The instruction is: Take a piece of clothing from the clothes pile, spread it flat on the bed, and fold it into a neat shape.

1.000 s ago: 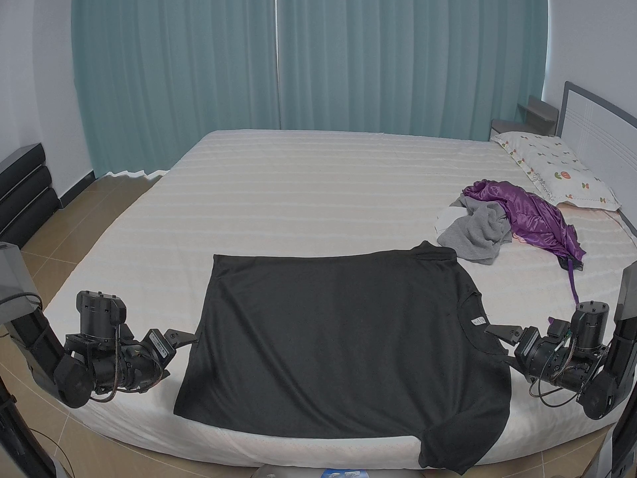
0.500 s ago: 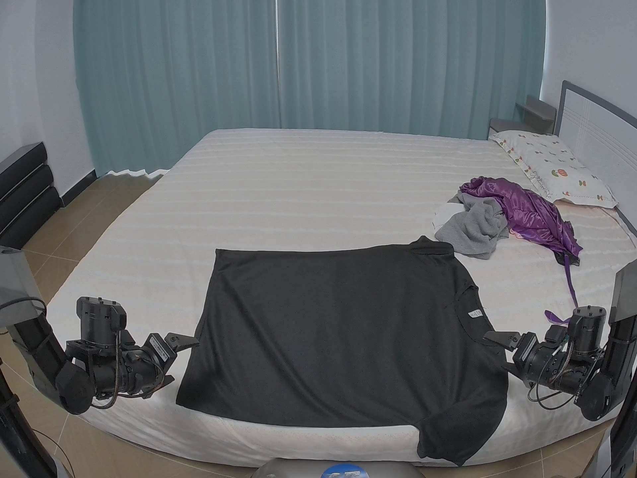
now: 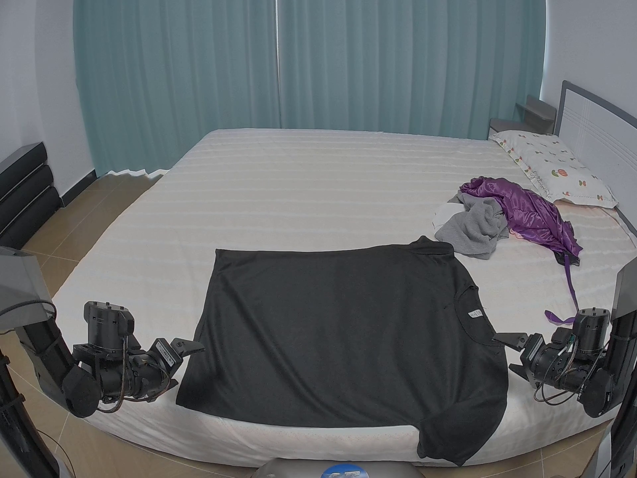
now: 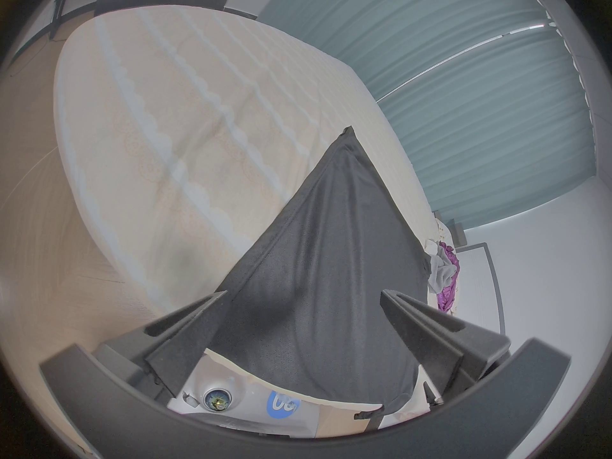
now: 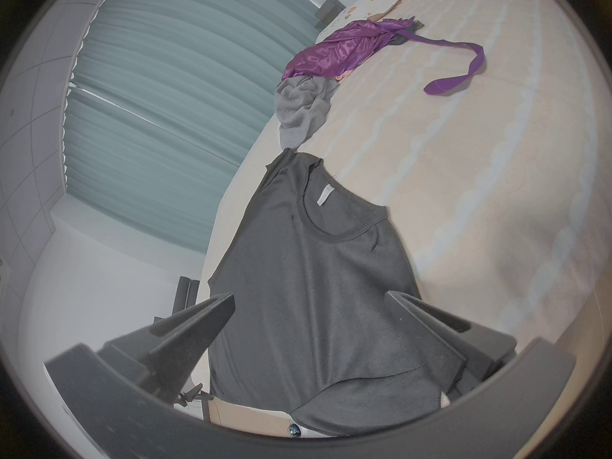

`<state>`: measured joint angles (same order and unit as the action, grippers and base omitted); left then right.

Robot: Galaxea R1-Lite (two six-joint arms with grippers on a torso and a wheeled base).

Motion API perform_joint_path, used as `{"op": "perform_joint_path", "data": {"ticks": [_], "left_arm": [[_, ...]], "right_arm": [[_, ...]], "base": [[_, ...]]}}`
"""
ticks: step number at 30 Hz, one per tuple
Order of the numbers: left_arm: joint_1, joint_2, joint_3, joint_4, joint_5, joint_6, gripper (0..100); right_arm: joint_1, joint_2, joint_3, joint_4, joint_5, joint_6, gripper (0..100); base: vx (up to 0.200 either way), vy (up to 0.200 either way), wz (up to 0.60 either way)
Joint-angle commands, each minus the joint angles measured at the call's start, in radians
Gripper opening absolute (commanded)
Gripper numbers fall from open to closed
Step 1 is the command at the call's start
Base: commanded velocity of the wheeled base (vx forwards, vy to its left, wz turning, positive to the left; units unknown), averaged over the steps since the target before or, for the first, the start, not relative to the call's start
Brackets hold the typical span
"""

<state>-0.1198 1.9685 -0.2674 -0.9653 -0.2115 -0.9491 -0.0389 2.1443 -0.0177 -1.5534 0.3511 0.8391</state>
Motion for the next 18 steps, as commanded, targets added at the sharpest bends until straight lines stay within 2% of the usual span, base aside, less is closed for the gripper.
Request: {"op": "perform_joint_path", "data": {"ticks": [1, 7, 18], "left_arm": [[-0.008, 0.01, 0.007, -0.001, 0.009, 0.004, 100], [-0.011, 0.01, 0.048, -0.006, 0.004, 0.007, 100], [-0.011, 0.076, 0.062, -0.108, 0.007, 0.009, 100]], "right_arm": [[-0.018, 0.011, 0.018, -0.014, 0.0, -0.003, 100], [-0.018, 0.016, 0.018, -0.013, 0.003, -0.002, 100], [-0.009, 0.02, 0.018, -0.013, 0.005, 0.005, 100]], "base": [[0.0, 0.0, 0.0], [0.0, 0.0, 0.0], [0.0, 0.0, 0.0]]}}
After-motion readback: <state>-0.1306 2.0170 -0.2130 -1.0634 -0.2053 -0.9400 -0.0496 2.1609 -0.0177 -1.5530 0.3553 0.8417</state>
